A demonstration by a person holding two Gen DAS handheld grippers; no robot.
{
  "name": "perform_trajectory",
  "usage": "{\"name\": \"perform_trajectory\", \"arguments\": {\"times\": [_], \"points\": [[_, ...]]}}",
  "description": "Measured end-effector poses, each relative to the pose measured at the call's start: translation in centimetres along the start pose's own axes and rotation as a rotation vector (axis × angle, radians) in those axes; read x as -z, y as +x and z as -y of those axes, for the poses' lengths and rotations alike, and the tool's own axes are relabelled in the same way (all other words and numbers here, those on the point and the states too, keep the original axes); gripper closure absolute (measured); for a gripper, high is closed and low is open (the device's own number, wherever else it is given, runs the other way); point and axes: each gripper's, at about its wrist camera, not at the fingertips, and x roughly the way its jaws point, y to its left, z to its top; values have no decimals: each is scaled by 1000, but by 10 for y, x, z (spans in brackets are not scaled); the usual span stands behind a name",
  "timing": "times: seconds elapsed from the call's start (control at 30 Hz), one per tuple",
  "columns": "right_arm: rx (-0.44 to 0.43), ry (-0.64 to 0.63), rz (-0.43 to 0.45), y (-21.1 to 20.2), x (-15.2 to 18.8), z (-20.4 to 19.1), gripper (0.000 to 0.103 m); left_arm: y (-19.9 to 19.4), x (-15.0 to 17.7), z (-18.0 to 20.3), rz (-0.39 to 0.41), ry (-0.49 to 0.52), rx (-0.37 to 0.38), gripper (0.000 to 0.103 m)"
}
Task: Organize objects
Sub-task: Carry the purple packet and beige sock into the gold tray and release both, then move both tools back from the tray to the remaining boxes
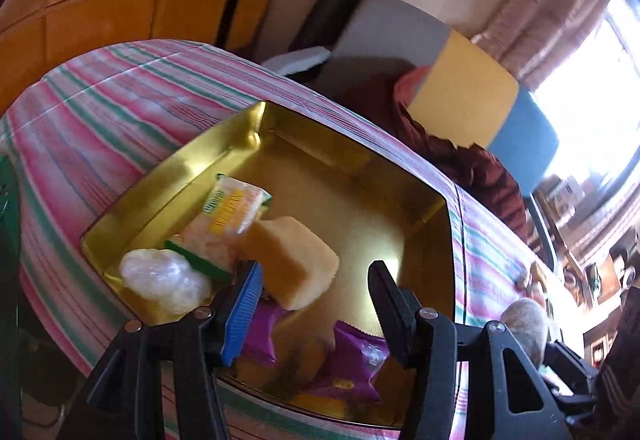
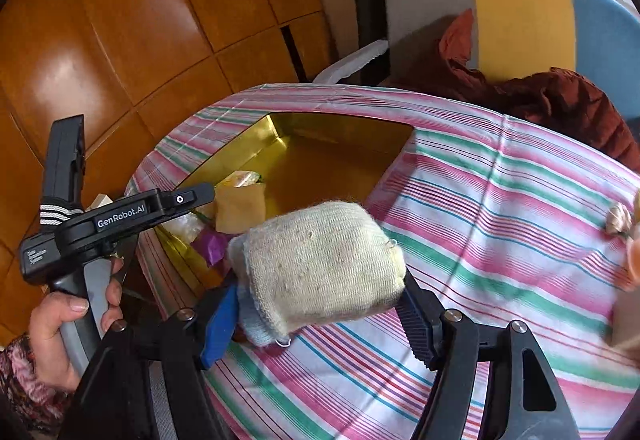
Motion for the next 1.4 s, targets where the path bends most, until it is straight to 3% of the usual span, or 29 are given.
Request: {"name": "perform_trajectory", "arguments": {"times": [0.2, 0.4, 0.67, 0.87, 1.03, 1.4], "points": [[88, -134, -74, 46, -23, -36, 32, -4, -5, -11, 4, -31, -65, 47], [170, -239, -138, 87, -39, -50, 32, -10, -7, -11, 20, -31, -62, 47], [166, -108, -183, 113, -56, -28, 26, -6, -6, -12, 3, -46, -69, 47], [139, -77, -75, 88, -53, -26, 17, -3, -4, -11, -2, -45, -66, 47], [143, -94, -12, 67, -49, -28, 16, 1, 1, -7, -20, -31, -68, 47], [174, -32, -4, 28, -23, -4, 15, 0, 13, 17, -23, 62, -58, 47]]}}
